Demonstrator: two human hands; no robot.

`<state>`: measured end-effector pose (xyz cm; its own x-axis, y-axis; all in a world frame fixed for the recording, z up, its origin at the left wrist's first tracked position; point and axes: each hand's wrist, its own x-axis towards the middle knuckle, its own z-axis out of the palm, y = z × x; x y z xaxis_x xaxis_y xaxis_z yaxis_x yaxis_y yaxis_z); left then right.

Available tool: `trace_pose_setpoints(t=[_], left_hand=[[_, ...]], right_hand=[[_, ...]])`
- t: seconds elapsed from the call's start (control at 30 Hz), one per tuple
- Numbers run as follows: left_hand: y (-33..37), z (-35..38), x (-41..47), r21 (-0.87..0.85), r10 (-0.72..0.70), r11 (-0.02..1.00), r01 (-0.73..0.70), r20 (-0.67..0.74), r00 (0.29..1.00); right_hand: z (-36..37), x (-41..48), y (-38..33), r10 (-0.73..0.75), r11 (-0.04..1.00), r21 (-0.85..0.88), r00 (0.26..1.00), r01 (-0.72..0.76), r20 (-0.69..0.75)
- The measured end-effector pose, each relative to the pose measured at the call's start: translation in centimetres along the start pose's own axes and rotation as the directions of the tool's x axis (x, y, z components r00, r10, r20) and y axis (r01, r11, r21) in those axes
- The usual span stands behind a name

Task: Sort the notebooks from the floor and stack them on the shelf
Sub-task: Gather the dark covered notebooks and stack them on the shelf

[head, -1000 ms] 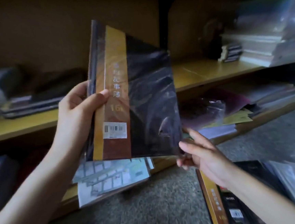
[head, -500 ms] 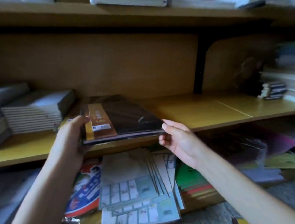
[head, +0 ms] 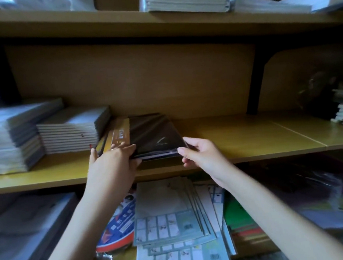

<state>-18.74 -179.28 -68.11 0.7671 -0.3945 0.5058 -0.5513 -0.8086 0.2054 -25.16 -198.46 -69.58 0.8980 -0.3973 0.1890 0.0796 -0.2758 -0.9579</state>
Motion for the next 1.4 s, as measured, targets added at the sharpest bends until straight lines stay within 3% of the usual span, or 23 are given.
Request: trace_pose_setpoints(t=[0.3,0.47,0.57,0.67,0.83,1.0,1.17,1.4], left_hand=[[-3.1,3.4,2.0,-0.114,-0.048,0.993,0.015,-0.291,0.956],[-3.8,4.4,3.5,-0.118,-0.037,0.993,-0.001,-0.316,0.948],[-4.0,5.3,4.2,-0.136,-0.034,0.991,-0.017,-0.362,0.931],[-4.0,5.9,4.7,-0.17,-0.056,0.985,-0.01,-0.379,0.924],[-4.0,5.9,4.9,-0.173,-0.06,0.985,0.0,-0.342,0.938],[-4.1,5.7,4.0,-0.077,-0.047,0.997,0.027,-0.267,0.963],[-5.0,4.8,4.0,-0.189,-0.087,0.982,0.014,-0.38,0.921],[-4.9,5.3,4.1,-0.247,-0.167,0.967,0.067,-0.407,0.898]], right_hand=[[2.5,3.6,0.8,-0.12,0.964,-0.252,0.983,0.083,-0.138],[2.5,5.0,1.1,-0.063,0.857,-0.514,0.982,-0.038,-0.176],[2.5,5.8,0.8,-0.029,0.871,-0.489,0.986,-0.054,-0.162],[2.8,6.0,0.8,-0.121,0.879,-0.476,0.98,0.031,-0.16],[3.5,5.7,1.8,-0.409,0.658,-0.71,0.911,0.251,-0.057],[3.3,5.7,2.2,-0.457,0.518,-0.797,0.888,0.311,0.049],[3.5,5.3,2.0,-0.502,0.435,-0.843,0.863,0.316,0.065],[3.5,5.9,2.3,-0.504,0.461,-0.816,0.86,0.349,0.083]])
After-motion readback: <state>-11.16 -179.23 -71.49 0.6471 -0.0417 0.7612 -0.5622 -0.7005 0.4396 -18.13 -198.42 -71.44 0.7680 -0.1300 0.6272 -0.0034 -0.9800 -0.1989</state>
